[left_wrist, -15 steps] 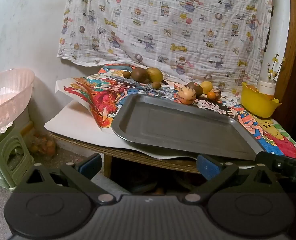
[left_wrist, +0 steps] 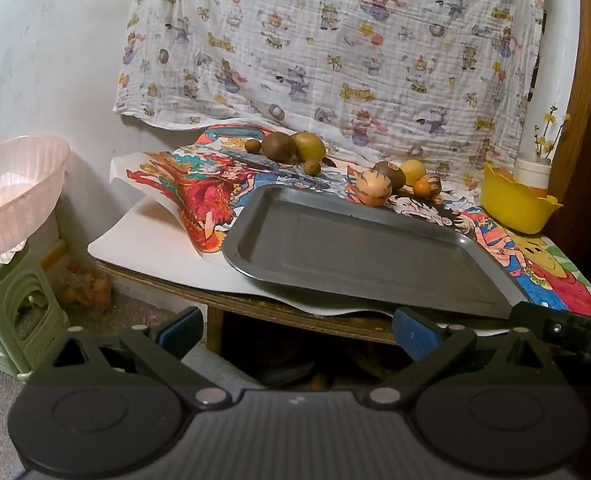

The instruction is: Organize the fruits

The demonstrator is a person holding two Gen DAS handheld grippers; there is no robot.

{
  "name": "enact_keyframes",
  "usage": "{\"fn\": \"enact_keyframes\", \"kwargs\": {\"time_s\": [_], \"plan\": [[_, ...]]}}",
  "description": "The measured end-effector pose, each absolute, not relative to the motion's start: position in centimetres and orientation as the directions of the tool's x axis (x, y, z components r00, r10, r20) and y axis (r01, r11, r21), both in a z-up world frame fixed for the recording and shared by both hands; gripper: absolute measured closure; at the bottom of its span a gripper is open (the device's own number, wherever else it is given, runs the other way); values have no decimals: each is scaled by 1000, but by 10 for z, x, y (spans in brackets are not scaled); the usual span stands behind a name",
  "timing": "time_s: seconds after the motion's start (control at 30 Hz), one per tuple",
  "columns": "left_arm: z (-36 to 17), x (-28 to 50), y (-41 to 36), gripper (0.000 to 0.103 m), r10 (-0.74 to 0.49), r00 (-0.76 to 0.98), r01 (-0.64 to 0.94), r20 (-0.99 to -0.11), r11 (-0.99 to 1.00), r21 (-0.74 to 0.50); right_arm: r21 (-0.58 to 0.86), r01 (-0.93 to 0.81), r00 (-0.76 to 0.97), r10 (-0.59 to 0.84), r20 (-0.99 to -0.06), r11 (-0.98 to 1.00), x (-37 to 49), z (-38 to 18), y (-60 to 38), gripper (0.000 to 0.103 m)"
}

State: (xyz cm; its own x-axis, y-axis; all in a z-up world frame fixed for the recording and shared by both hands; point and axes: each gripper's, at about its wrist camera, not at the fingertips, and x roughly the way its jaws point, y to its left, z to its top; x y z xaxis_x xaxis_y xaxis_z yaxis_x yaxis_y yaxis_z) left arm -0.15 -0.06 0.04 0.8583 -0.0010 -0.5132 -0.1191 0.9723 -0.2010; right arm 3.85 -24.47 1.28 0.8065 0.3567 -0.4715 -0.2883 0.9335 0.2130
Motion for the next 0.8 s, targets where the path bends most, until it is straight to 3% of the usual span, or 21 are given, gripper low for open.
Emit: {"fn": "enact_keyframes", "kwargs": {"time_s": [0.8], "plan": [[0, 0, 0, 0, -1, 855, -122, -519, 972, -203, 214, -287, 804, 357, -475, 934, 39, 12, -244, 0]]}}
